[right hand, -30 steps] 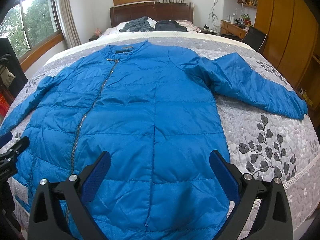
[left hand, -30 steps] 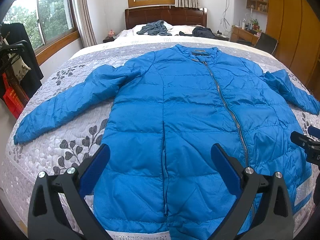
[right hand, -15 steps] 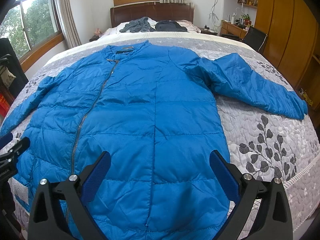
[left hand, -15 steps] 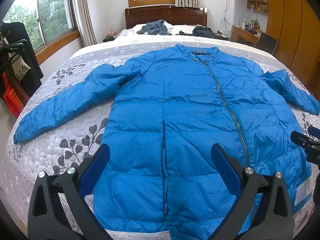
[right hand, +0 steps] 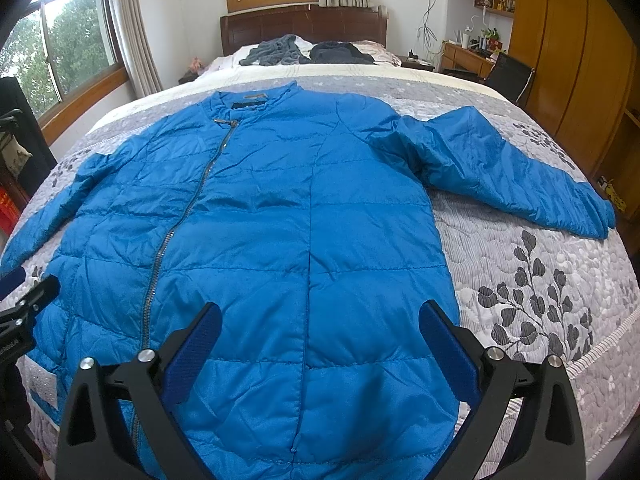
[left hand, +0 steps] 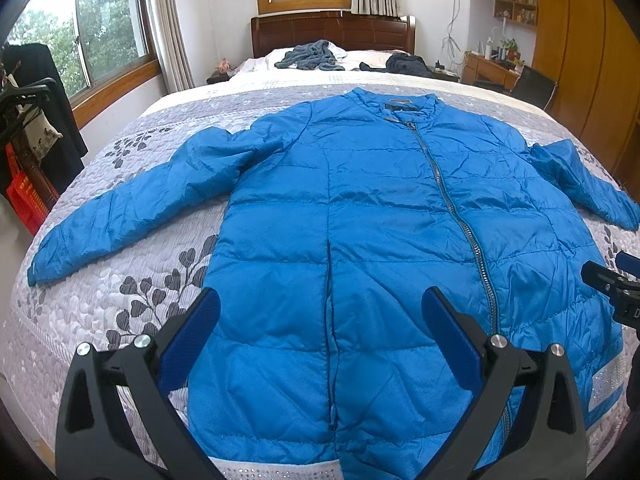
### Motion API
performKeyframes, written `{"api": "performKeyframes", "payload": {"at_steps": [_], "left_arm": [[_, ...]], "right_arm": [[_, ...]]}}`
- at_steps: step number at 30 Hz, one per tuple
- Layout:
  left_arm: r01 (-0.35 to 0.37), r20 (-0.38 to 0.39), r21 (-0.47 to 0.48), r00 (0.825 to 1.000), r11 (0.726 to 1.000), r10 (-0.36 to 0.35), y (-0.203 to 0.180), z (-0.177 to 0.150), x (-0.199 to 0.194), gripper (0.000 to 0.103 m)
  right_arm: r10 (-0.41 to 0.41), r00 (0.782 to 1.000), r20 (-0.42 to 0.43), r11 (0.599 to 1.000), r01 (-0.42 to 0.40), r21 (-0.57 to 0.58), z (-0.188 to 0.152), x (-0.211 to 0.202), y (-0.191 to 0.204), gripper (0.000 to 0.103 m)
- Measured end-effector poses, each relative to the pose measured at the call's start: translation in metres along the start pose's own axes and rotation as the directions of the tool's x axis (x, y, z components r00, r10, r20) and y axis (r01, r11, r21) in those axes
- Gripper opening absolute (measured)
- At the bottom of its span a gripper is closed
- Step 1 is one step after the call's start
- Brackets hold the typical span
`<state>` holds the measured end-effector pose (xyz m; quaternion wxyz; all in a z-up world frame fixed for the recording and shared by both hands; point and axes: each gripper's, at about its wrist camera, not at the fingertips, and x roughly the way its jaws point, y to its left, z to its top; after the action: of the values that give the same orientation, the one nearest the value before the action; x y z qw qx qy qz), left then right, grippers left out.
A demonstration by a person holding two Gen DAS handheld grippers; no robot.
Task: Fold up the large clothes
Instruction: 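Grasp the cuff of the sleeve nearest the right tool with the right tool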
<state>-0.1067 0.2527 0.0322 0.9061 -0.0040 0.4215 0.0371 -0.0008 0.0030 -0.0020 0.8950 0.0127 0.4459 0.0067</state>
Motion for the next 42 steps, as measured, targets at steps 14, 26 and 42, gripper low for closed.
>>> {"api": "performKeyframes", "payload": {"at_steps": [14,26,42], "left_arm": [[-0.004,0.001,-0.006,1.000,1.000,0.004,0.001,-0.001,0.000,0.100],[0.107,-0.045,-0.032,0.993,0.994,-0.109,-0.007,0.006,0.015,0.100],[0.259,-0.076,0.053,0.964,0.964,-0.255,-0.132,0.080,0.070,0.100]], "right_arm": [[-0.001,1.000,0.001,1.000,0.001,0.000,0.000,0.000,0.000,0.099],[0.038,0.998,0.046,0.998,-0.040,0.056,0.006,0.002,-0.042,0.099],[-0.045,0.991,-0.129,0.792,0.114,0.600,0.042,0.062,-0.390,0.099]]}}
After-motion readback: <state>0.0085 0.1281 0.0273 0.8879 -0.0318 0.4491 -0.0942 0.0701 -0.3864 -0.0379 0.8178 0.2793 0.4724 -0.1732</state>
